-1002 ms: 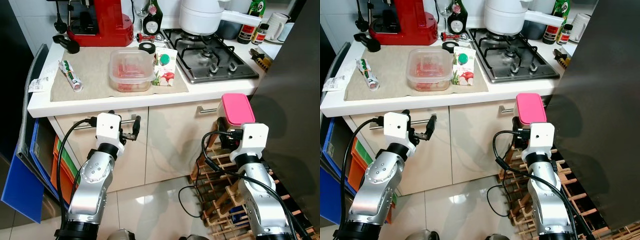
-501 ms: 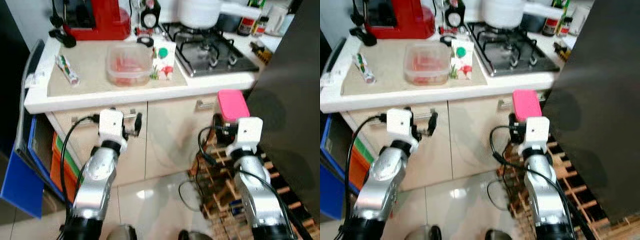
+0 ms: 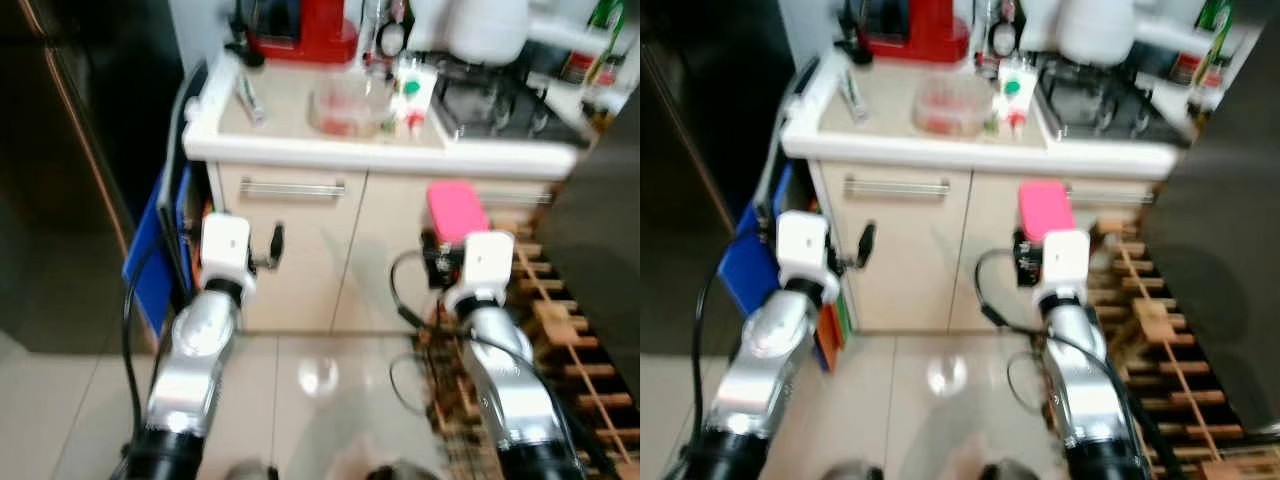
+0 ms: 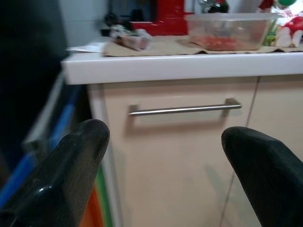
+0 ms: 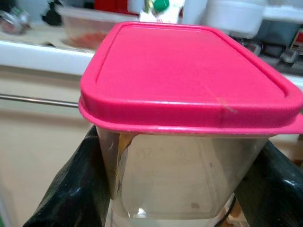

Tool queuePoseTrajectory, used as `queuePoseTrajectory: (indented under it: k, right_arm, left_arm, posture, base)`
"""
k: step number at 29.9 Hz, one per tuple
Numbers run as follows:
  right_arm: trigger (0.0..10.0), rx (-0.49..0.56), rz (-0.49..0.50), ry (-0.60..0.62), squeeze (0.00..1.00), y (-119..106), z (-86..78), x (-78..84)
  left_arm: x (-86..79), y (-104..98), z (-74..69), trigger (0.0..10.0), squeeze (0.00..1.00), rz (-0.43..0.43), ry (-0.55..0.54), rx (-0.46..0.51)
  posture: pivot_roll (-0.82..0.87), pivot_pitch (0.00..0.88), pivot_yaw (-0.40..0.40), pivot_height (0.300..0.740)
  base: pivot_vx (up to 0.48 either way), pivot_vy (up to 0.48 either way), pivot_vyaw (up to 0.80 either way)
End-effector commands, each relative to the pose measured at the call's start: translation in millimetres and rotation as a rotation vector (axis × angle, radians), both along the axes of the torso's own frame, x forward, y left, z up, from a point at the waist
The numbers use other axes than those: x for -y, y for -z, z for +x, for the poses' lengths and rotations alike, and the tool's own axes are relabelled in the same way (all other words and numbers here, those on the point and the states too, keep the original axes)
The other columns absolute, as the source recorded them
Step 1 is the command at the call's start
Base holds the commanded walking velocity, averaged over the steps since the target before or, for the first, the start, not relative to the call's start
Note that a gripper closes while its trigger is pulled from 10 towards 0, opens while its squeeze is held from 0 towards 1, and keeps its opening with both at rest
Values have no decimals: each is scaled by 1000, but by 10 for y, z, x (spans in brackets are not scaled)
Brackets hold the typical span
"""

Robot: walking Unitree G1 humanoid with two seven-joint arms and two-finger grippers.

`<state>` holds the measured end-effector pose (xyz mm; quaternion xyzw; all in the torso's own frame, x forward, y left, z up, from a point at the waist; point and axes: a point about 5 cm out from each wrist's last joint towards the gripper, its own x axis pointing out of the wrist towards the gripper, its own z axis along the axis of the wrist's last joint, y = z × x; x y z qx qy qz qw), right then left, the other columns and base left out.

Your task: Restocking fridge

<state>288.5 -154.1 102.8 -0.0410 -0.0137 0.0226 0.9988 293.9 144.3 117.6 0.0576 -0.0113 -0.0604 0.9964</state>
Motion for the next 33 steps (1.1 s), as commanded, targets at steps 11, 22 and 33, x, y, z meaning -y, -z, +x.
queuePoseTrajectory:
  k: [11, 22, 33]
  right_arm:
    - [0, -3, -11, 16, 0, 9, 11, 50]
    - [0, -2, -16, 12, 0, 14, 20, 52]
    - [0, -4, -20, 14, 0, 22, 44, 76]
  left_arm:
    - [77, 19, 18, 10000, 0, 4, 28, -8]
    - [114, -12, 21, 10000, 0, 9, 61, 16]
    - [143, -78, 18, 10000, 0, -28, 94, 57]
  posture:
    - [-3, 0, -16, 740]
    - [-8, 0, -16, 740]
    - [-9, 0, -19, 740]
  base:
    - [-136, -263, 0]
    - [-71, -139, 0]
    - [0, -480, 0]
